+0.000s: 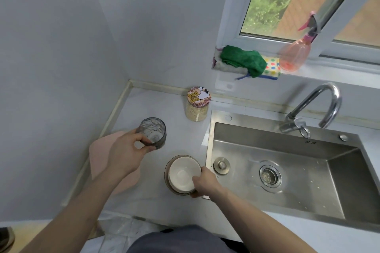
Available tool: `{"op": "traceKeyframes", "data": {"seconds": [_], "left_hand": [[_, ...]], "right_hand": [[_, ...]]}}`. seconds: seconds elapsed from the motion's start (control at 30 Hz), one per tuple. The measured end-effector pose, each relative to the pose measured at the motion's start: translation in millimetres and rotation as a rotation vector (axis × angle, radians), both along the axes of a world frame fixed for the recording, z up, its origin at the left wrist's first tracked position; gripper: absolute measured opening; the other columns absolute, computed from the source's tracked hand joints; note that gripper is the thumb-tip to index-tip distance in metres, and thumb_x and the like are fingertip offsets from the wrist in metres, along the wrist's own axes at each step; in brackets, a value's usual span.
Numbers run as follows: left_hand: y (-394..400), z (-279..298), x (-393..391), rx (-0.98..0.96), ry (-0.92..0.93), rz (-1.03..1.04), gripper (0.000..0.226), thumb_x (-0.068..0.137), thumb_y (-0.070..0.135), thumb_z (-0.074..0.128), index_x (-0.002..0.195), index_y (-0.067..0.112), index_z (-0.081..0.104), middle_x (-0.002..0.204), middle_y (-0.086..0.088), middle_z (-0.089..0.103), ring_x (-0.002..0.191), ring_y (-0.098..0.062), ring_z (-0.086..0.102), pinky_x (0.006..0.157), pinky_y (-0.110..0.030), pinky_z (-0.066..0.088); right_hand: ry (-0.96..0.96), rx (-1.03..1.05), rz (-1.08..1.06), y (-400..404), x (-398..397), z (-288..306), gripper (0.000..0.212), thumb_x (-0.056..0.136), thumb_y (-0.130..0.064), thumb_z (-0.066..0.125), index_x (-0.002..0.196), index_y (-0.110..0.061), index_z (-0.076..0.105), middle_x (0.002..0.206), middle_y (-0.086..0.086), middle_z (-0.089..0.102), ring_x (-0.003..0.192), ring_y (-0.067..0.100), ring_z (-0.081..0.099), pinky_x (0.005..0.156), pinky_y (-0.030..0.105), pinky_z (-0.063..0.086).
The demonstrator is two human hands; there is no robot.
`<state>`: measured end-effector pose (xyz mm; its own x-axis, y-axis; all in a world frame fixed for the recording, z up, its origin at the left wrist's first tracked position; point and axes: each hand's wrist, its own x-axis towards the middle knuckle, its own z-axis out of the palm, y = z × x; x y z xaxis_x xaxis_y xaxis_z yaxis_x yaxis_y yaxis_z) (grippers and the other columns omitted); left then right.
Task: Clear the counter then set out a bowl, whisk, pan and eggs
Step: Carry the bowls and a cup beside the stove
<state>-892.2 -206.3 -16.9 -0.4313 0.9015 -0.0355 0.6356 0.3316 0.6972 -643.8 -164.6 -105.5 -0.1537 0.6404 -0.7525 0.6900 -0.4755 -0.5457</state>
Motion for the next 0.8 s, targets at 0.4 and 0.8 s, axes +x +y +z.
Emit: {"op": "traceKeyframes", "data": {"seconds": [0.4, 0.8], "left_hand": [[-1.8, -8.7, -10.4, -0.031, -0.024, -0.008, 0.017, 0.071, 0.027, 0.090, 0.075, 0.028, 0.074, 0.093, 0.028, 0.067, 0.092, -0.007, 0.060, 0.075, -0.021, 0.042], [-15.1, -13.1, -4.9, -0.005, -0.056, 0.034, 0.018, 0.069, 0.025, 0.092, 0.074, 0.028, 0.075, 0.093, 0.035, 0.066, 0.089, 0.003, 0.056, 0.074, -0.014, 0.040]], "right_hand": [[-0.003, 0.009, -0.014, -1.9, 1.2, 5.5, 0.034, 0.083, -0.014, 0.041, 0.114, -0.013, 0.054, 0.102, 0.013, 0.070, 0.065, 0.033, 0.076, 0.070, 0.049, 0.064], [0.046, -0.088, -0.023, 2.5, -4.2, 2.7, 0.039, 0.088, -0.009, 0.036, 0.124, -0.017, 0.046, 0.111, 0.007, 0.053, 0.067, 0.037, 0.077, 0.079, 0.066, 0.058]]}}
